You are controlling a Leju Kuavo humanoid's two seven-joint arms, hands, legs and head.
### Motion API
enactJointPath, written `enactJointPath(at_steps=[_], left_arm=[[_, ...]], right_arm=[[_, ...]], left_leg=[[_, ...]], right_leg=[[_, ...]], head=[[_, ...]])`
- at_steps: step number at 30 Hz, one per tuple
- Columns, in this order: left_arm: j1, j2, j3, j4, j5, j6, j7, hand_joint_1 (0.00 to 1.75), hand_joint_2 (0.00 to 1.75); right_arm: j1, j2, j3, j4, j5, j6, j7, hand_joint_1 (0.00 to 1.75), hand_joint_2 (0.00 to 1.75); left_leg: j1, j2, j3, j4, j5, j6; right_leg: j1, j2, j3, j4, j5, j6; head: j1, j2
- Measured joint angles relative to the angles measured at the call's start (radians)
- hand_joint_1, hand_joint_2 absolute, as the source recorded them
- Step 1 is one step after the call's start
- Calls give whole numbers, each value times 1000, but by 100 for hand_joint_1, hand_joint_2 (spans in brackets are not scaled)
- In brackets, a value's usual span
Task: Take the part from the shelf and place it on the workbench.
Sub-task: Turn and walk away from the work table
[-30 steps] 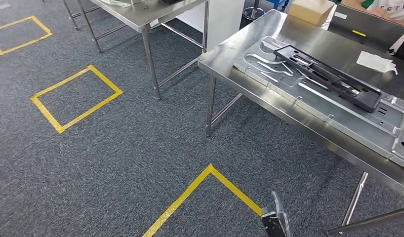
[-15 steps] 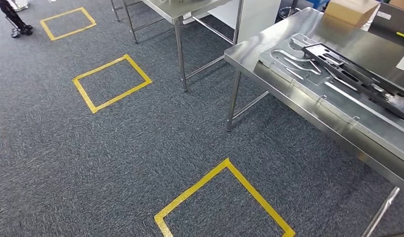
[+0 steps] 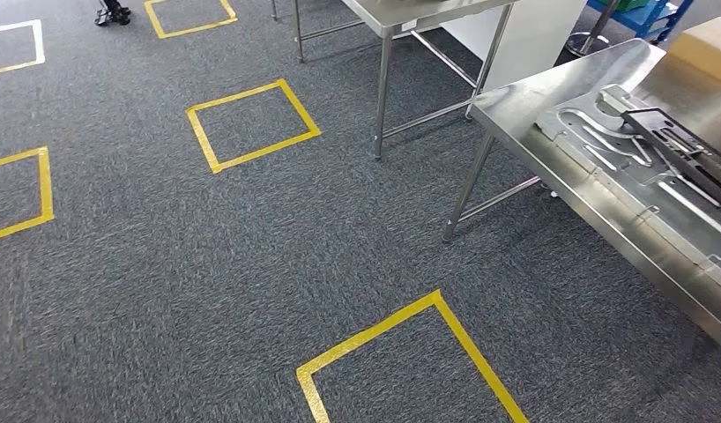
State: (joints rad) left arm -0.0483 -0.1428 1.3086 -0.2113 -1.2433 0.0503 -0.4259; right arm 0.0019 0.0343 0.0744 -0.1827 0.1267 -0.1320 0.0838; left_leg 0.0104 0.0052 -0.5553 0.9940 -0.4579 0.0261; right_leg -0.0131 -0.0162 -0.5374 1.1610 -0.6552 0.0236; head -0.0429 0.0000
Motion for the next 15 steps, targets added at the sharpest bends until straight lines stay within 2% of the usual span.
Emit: enactJointPath(at_steps=[1,2,3,4,5,6,7,8,9,10,11,12,13,15], left_arm=[[-2,4,-7,0,-1,4,-2,0,0],[-3,8,-11,0,1,8,-5,0,0],[-3,10,-14,0,5,14,-8,0,0],[-3,11,-15,0,11,20,-10,0,0],[-3,12,-15,0,17,26,-13,0,0],[-3,12,-15,0,23,33,-14,0,0],[-4,12,-14,0,29,40,-15,0,0],[-5,12,-14,0,35,47,-15,0,0],[-4,12,-13,0,40,54,-13,0,0],[-3,12,-11,0,44,60,-10,0,0],[0,12,-9,0,48,63,-6,0,0],[2,12,-7,0,50,66,-1,0,0],[3,12,-5,0,53,68,3,0,0],[3,12,-3,0,54,69,12,0,0]], right_arm=[[1,0,-8,2,2,1,-19,0,0],[2,0,-14,4,7,4,-35,0,0],[2,0,-17,6,16,7,-51,0,0],[2,-1,-18,7,26,10,-65,0,0],[2,-2,-18,8,37,15,-74,0,0],[3,-4,-18,9,49,19,-80,0,0],[2,-7,-17,10,60,23,-84,0,0],[1,-9,-16,12,70,27,-85,0,0],[-1,-10,-14,13,79,29,-85,0,0],[-5,-10,-12,13,87,32,-86,0,0],[-8,-10,-9,13,93,34,-86,0,0],[-9,-11,-7,13,98,36,-85,0,0],[-10,-11,-5,13,103,37,-85,0,0],[-7,-12,0,14,110,39,-85,0,0]], left_leg=[[-2,-12,-2,0,1,2],[-3,-24,-3,1,2,3],[-5,-38,-3,2,2,3],[-6,-52,-2,4,2,3],[-6,-64,-2,6,2,2],[-7,-76,-4,10,2,0],[-8,-87,-8,14,2,-3],[-8,-96,-14,17,3,-9],[-7,-106,-20,18,6,-15],[-6,-116,-25,17,9,-22],[-5,-114,-28,20,9,-27],[-6,-99,-34,30,2,-32],[-7,-76,-48,59,-16,-36],[-5,-30,-101,174,-79,-42]], right_leg=[[0,8,-34,63,-22,0],[0,10,-57,100,-25,0],[0,12,-64,102,-7,-2],[0,16,-53,66,28,-4],[0,29,-30,4,73,-7],[0,53,-7,-60,108,-11],[0,74,10,-111,131,-15],[1,90,18,-139,140,-17],[3,94,18,-148,139,-20],[2,84,18,-152,141,-23],[1,72,20,-156,145,-28],[-1,60,22,-161,148,-35],[-3,47,25,-166,151,-41],[-1,19,27,-169,152,-48]], head=[[0,0],[0,0],[0,0],[0,0],[0,0],[0,0],[0,0],[0,0],[0,0],[0,0],[0,0],[0,0],[0,0],[-1,0]])
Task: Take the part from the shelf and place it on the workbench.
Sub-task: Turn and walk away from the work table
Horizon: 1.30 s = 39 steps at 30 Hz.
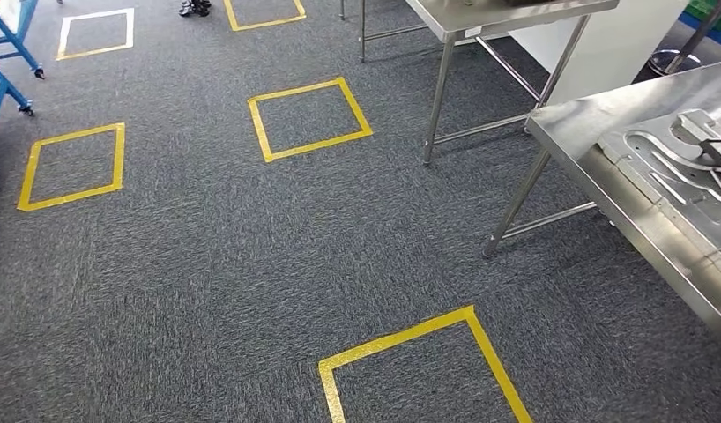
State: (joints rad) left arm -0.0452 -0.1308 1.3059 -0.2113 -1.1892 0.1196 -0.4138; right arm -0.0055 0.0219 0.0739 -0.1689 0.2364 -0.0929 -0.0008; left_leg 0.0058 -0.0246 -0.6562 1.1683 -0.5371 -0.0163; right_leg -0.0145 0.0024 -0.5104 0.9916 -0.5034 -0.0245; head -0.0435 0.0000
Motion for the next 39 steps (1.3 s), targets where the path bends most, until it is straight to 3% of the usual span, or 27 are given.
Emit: enactJointPath(at_steps=[2,3,4,7,9,11,13,15,17,18,19,20,22,24,26,27,29,31,32,33,34,36,38,39], left_arm=[[2,-1,2,0,-1,0,7,0,0],[3,-1,2,0,-2,0,10,0,0],[5,-1,3,0,-3,0,11,0,0],[4,0,3,0,-11,-1,14,0,0],[4,1,3,0,-18,-4,14,0,0],[6,1,2,1,-26,-9,13,0,0],[6,2,-1,1,-33,-12,12,0,0],[2,3,-4,1,-35,-15,12,0,0],[-1,4,-5,1,-40,-21,11,0,0],[-1,5,-7,1,-44,-24,12,0,0],[-1,5,-9,1,-49,-25,13,0,0],[-1,5,-12,1,-53,-26,14,0,0],[-5,5,-20,3,-66,-27,20,0,0],[-10,5,-32,4,-79,-28,26,0,0],[-12,7,-40,5,-86,-33,27,0,0],[-12,9,-43,5,-88,-35,25,0,0],[-13,13,-50,5,-89,-40,21,0,0],[-17,14,-55,5,-90,-43,16,0,0],[-18,15,-56,5,-90,-43,14,0,0],[-18,16,-57,5,-90,-43,13,0,0],[-17,17,-57,5,-90,-43,13,0,0],[-17,20,-60,5,-92,-44,12,0,0],[-21,23,-63,5,-95,-46,11,0,0],[-23,24,-64,5,-97,-48,11,0,0]], right_arm=[[0,-2,4,1,3,2,0,0,0],[0,-3,6,1,3,2,0,0,0],[-1,-4,8,1,3,2,0,0,0],[-2,-5,10,1,2,1,0,0,0],[-4,-7,10,1,0,0,0,0,0],[-10,-8,10,1,-3,-1,1,0,0],[-12,-10,10,1,-5,-1,1,0,0],[-9,-13,10,2,-6,0,2,0,0],[-6,-13,10,3,-9,1,4,0,0],[-5,-13,10,3,-12,0,4,0,0],[-4,-14,10,4,-16,0,5,0,0],[-3,-14,10,4,-20,0,5,0,0],[0,-17,10,5,-25,-1,5,0,0],[0,-20,9,6,-26,0,5,0,0],[-4,-21,8,6,-27,1,6,0,0],[-6,-20,8,6,-27,2,6,0,0],[-5,-19,8,6,-27,3,6,0,0],[-1,-19,8,6,-27,4,6,0,0],[0,-20,8,6,-27,4,6,0,0],[1,-20,8,6,-27,4,6,0,0],[0,-20,8,6,-27,4,6,0,0],[-1,-19,7,6,-29,4,6,0,0],[-2,-19,6,6,-35,4,4,0,0],[-3,-19,5,6,-38,3,2,0,0]], left_leg=[[7,13,-50,110,-41,-8],[10,16,-52,119,-36,-11],[13,21,-32,87,-14,-13],[12,64,74,-108,61,-9],[6,74,95,-153,68,2],[4,56,92,-157,73,16],[5,40,92,-165,80,30],[3,23,90,-168,85,40],[-2,1,86,-167,87,45],[-5,-12,86,-166,87,46],[-7,-25,86,-165,87,46],[-7,-39,86,-163,87,46],[-8,-62,83,-157,87,43],[-6,-84,76,-155,90,32],[-4,-106,70,-158,95,18],[-4,-100,67,-154,93,14],[-6,-53,40,-98,57,6],[-2,-2,-19,28,-11,-2],[2,7,-47,88,-35,-7],[6,13,-59,119,-42,-11],[9,17,-52,111,-29,-15],[14,43,18,-9,31,-19],[11,76,85,-128,69,-13],[8,84,98,-154,73,-7]], right_leg=[[2,-29,0,1,-2,-1],[2,-42,1,2,-4,1],[2,-54,2,2,-6,3],[3,-87,11,5,-15,17],[7,-102,15,6,-19,30],[4,-109,18,5,-20,44],[-2,-74,6,37,-48,53],[-5,-23,-46,145,-111,55],[-4,-8,-111,268,-157,52],[-4,-6,-126,291,-153,50],[-3,-3,-121,274,-128,47],[-1,5,-100,222,-89,42],[1,53,-45,91,-23,30],[5,84,-22,29,-5,23],[6,67,-20,20,-1,17],[5,54,-16,13,3,12],[1,25,-9,-1,10,1],[4,-7,-7,-4,9,-5],[6,-22,-8,-3,8,-5],[6,-36,-8,-3,7,-5],[6,-49,-7,-3,5,-3],[6,-73,-1,-1,0,4],[9,-94,4,4,-9,16],[12,-103,7,6,-12,22]], head=[[0,0],[0,0],[0,0],[0,0],[0,0],[0,0],[0,0],[1,0],[1,0],[1,0],[1,0],[1,0],[1,0],[1,0],[1,0],[1,0],[0,0],[0,0],[0,0],[0,0],[0,0],[0,0],[0,0],[1,0]])
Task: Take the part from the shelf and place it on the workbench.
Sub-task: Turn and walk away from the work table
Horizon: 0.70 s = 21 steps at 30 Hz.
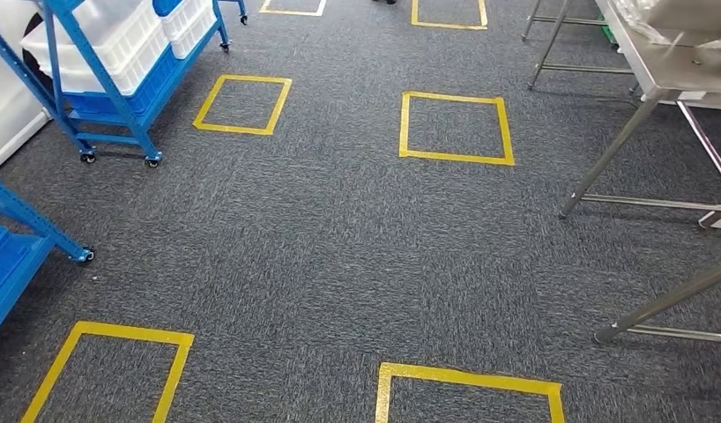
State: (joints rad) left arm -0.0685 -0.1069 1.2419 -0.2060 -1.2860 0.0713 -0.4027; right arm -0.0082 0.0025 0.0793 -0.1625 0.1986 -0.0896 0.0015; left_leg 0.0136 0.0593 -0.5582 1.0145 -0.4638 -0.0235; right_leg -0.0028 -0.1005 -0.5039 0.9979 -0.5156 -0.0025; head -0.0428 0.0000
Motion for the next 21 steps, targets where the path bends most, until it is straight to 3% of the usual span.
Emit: enactJointPath(at_steps=[2,4,6,8,9,10,12,13,14,16,18,19,21], left_arm=[[0,2,-1,0,1,-4,0,0,0],[1,5,-1,0,6,-6,2,0,0],[0,6,-1,0,15,-5,3,0,0],[-3,6,0,0,20,-4,4,0,0],[-3,7,0,0,22,-4,4,0,0],[-2,7,1,0,22,-4,4,0,0],[0,7,2,0,24,-3,5,0,0],[1,7,2,1,24,-2,6,0,0],[0,7,2,2,25,0,8,0,0],[0,7,3,4,25,3,13,0,0],[2,8,3,4,25,5,15,0,0],[3,9,4,5,25,5,16,0,0],[2,11,4,6,23,4,15,0,0]], right_arm=[[-7,0,0,0,1,0,-2,0,0],[-13,0,0,-1,4,4,-2,0,0],[-14,1,0,-1,6,12,-2,0,0],[-13,1,0,-1,6,17,-2,0,0],[-13,2,0,-1,6,18,-2,0,0],[-13,2,0,-1,6,18,-2,0,0],[-13,2,0,-1,6,18,-2,0,0],[-12,2,0,-1,6,18,-1,0,0],[-12,2,0,-1,5,18,1,0,0],[-12,2,-1,0,2,18,4,0,0],[-16,3,-1,0,-2,19,5,0,0],[-16,4,-2,0,-3,19,6,0,0],[-12,5,-6,0,-5,20,7,0,0]], left_leg=[[-4,-18,-3,-5,0,15],[-4,-37,-2,-12,5,29],[-2,-55,0,-18,9,40],[-5,-79,-3,-18,11,45],[-7,-93,-3,-18,11,46],[-9,-109,-2,-17,11,46],[-10,-139,2,-16,11,45],[-10,-153,2,-14,10,43],[-10,-166,0,-11,10,38],[-6,-189,-9,-9,14,26],[-3,-208,-17,-10,17,12],[-5,-195,-23,0,11,8],[-8,-131,-59,75,-35,4]], right_leg=[[-1,-16,4,0,-3,11],[-8,9,1,19,-20,23],[-13,67,-40,107,-76,28],[-12,94,-112,246,-137,26],[-12,96,-137,291,-145,25],[-12,98,-144,299,-132,22],[-12,114,-105,198,-55,15],[-13,144,-75,128,-20,11],[-14,173,-53,70,4,8],[-12,206,-36,23,14,4],[-11,178,-33,15,19,-5],[-13,162,-29,9,21,-12],[-14,127,-24,-1,24,-25]], head=[[0,0],[0,0],[1,0],[0,0],[1,0],[1,0],[1,0],[1,0],[1,0],[1,0],[0,0],[0,0],[0,0]])
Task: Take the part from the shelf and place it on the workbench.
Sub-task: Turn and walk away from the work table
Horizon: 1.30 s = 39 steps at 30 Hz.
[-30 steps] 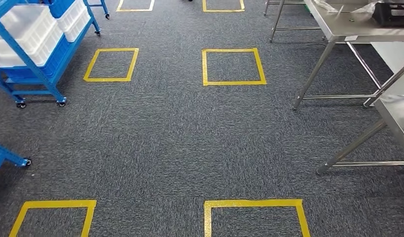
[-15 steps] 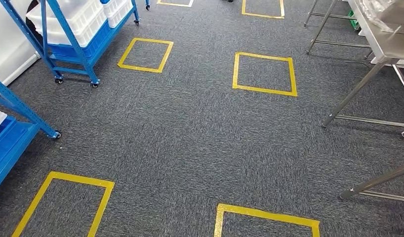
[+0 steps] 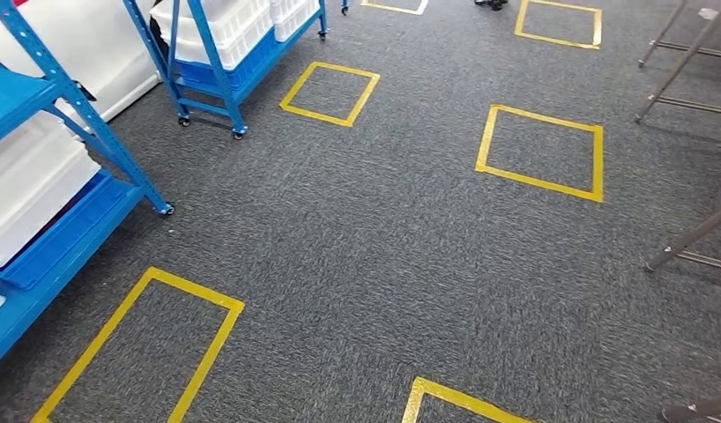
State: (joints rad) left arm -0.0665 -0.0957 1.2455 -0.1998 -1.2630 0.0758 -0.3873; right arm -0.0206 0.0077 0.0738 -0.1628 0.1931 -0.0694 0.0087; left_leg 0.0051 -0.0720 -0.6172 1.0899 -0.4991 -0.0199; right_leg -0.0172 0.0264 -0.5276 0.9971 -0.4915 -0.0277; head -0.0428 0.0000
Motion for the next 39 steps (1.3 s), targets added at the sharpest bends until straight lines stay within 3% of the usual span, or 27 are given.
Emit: enactJointPath(at_steps=[1,2,3,4,5,6,8,9,10,12,14,16,18,19,20,21,23,25,27,28,30,32,34,35,36,37,39], left_arm=[[-1,0,0,0,-1,0,0,0,0],[-2,0,0,1,-1,0,0,0,0],[-2,0,0,1,-1,0,0,0,0],[-1,0,0,1,-1,0,0,0,0],[0,1,0,1,-1,-2,-1,0,0],[1,2,0,1,-2,-4,-2,0,0],[-1,4,0,1,-3,-12,-5,0,0],[-3,5,0,1,-3,-15,-6,0,0],[-4,5,0,1,-4,-18,-8,0,0],[-1,6,0,1,-4,-19,-10,0,0],[2,6,0,2,-4,-19,-13,0,0],[-1,6,0,3,-3,-19,-17,0,0],[-5,6,0,3,1,-17,-19,0,0],[-5,6,1,4,4,-15,-20,0,0],[-5,6,2,4,9,-13,-20,0,0],[-4,6,3,5,14,-11,-20,0,0],[-3,5,6,7,20,-7,-20,0,0],[-3,4,8,8,24,-3,-20,0,0],[-1,4,10,9,26,0,-21,0,0],[1,4,11,9,26,0,-21,0,0],[4,4,13,10,26,1,-21,0,0],[3,3,14,11,26,1,-22,0,0],[3,3,15,11,26,1,-23,0,0],[4,3,15,11,26,1,-23,0,0],[6,3,15,11,26,1,-23,0,0],[6,3,16,11,26,1,-23,0,0],[4,3,16,11,26,1,-23,0,0]], right_arm=[[3,0,-2,0,-1,1,0,0,0],[4,0,-3,0,-1,2,0,0,0],[5,-1,-4,0,-2,3,0,0,0],[5,-1,-5,0,-2,4,0,0,0],[4,-1,-7,0,-3,4,0,0,0],[3,0,-9,0,-5,4,0,0,0],[3,0,-13,0,-10,4,-1,0,0],[3,0,-14,0,-11,4,-1,0,0],[3,0,-16,0,-12,3,-2,0,0],[-1,0,-18,0,-12,1,-4,0,0],[-4,-1,-18,-1,-11,-2,-4,0,0],[-3,-1,-19,-1,-10,-3,-4,0,0],[1,-1,-18,-1,-6,-2,-4,0,0],[2,-1,-18,-1,-2,-2,-4,0,0],[2,-1,-18,-1,3,-1,-2,0,0],[2,-1,-18,-1,7,-1,-1,0,0],[3,-3,-18,0,15,2,1,0,0],[3,-4,-18,0,20,7,1,0,0],[0,-4,-18,0,22,10,2,0,0],[-1,-3,-18,0,23,10,2,0,0],[-1,-2,-18,1,23,10,2,0,0],[3,-2,-18,1,23,10,3,0,0],[4,-2,-18,1,24,9,3,0,0],[4,-2,-18,1,25,9,3,0,0],[3,-2,-18,1,25,9,3,0,0],[2,-2,-18,1,25,9,3,0,0],[2,-2,-18,1,25,9,3,0,0]], left_leg=[[-1,33,-32,66,-34,-2],[1,52,-65,136,-65,-5],[4,60,-89,188,-82,-7],[5,64,-94,204,-81,-9],[6,68,-78,180,-61,-10],[6,79,-43,118,-30,-9],[2,124,38,-24,20,-2],[-1,140,62,-68,31,4],[-4,146,71,-87,32,9],[-6,124,70,-93,34,21],[-3,102,74,-101,40,33],[0,81,74,-105,45,40],[-2,53,72,-104,46,43],[-2,38,73,-102,46,43],[-2,22,73,-100,45,43],[-2,7,74,-98,44,41],[-1,-21,71,-91,41,35],[1,-44,62,-86,41,23],[5,-70,54,-88,45,10],[5,-68,50,-84,43,5],[2,-19,24,-31,11,-3],[3,43,-35,93,-53,-7],[6,61,-83,193,-84,-12],[7,65,-81,192,-73,-13],[7,72,-58,150,-45,-13],[6,88,-19,80,-10,-10],[0,131,48,-46,32,-1]], right_leg=[[3,-17,1,-1,-1,-4],[6,-35,0,-1,-2,-6],[8,-52,0,-1,-3,-7],[10,-68,0,-1,-5,-7],[10,-82,2,-1,-6,-6],[11,-96,5,-1,-8,-4],[15,-120,12,1,-14,4],[17,-131,15,2,-17,9],[20,-141,18,2,-19,14],[20,-158,23,2,-23,26],[15,-121,15,28,-45,38],[10,-56,-32,128,-101,45],[8,-33,-97,249,-147,48],[6,-31,-114,275,-145,48],[5,-28,-113,265,-122,48],[4,-21,-96,218,-84,46],[-1,34,-48,92,-18,41],[-2,77,-27,30,1,35],[0,62,-25,25,1,27],[0,47,-21,21,3,20],[-2,13,-15,10,7,5],[3,-20,-12,7,6,-4],[7,-53,-11,7,3,-6],[8,-69,-10,8,1,-5],[8,-83,-7,8,0,-4],[8,-96,-4,8,-3,-1],[13,-119,3,9,-9,7]], head=[[0,0],[0,0],[0,0],[0,0],[0,0],[0,0],[0,0],[0,0],[0,0],[0,0],[0,0],[1,0],[1,0],[1,0],[1,0],[1,0],[1,0],[1,0],[0,0],[1,0],[0,0],[-1,0],[-1,0],[-1,0],[-1,0],[-1,0],[-1,0]])
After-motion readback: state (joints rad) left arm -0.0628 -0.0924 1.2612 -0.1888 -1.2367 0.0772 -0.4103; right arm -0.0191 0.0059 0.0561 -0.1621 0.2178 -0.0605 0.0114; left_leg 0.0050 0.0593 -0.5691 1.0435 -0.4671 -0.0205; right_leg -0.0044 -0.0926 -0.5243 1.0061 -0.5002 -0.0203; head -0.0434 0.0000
